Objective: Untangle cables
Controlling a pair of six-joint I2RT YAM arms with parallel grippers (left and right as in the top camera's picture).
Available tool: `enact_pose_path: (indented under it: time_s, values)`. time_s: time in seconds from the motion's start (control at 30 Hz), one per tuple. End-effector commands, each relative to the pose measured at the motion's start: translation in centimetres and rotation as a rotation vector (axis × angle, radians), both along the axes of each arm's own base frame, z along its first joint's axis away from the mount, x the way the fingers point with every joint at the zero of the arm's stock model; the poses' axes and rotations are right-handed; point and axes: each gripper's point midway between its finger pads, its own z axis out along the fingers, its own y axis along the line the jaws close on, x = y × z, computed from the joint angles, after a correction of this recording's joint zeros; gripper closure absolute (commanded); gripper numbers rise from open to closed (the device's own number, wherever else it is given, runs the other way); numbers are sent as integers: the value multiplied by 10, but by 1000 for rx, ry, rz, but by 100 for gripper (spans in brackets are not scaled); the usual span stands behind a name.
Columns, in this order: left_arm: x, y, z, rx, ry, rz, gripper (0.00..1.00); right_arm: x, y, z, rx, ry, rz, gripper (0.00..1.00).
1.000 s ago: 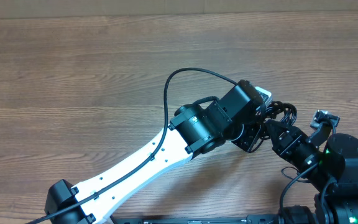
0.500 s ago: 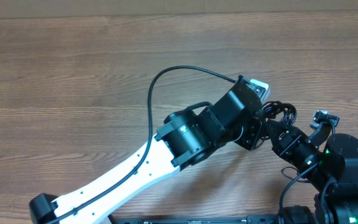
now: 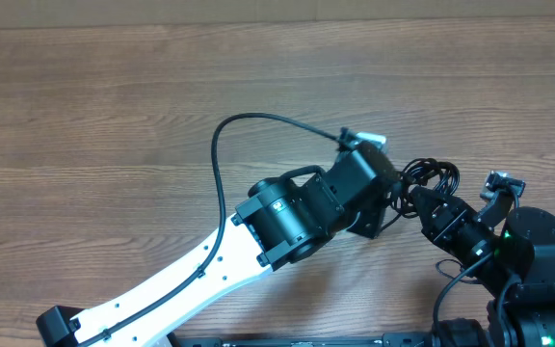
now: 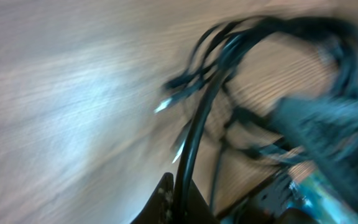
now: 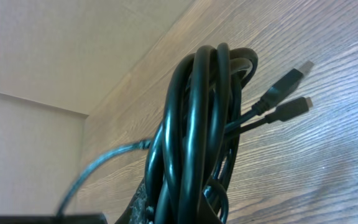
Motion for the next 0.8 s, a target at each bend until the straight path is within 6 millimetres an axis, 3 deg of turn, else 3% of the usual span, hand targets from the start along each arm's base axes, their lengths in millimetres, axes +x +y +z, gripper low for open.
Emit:
enact_pose_path:
  time_s: [0.0, 0.33, 0.4, 0.47, 0.53, 0.57, 0.63, 0.77]
  values:
    - [-9, 13, 1, 3, 63, 63, 96, 1, -2, 8, -12, -34, -3, 96]
    - [-40, 42, -23, 147, 203, 33, 96, 1, -1, 8, -10, -36, 1, 96]
    - [-43, 47, -25, 168, 216, 34, 83, 1, -1, 8, -10, -36, 1, 96]
    - [-45, 50, -27, 184, 226, 35, 64, 1, -1, 8, -10, -36, 1, 96]
    - [-46, 52, -28, 195, 230, 32, 28, 1, -1, 8, -9, -36, 1, 96]
    - [-46, 53, -28, 196, 230, 32, 17, 1, -1, 8, -9, -37, 2, 96]
    - [-46, 53, -28, 196, 230, 32, 9, 1, 0, 9, -7, -39, 5, 96]
    - [-41, 56, -26, 201, 204, 27, 8, 0, 2, 10, -5, -42, 17, 96]
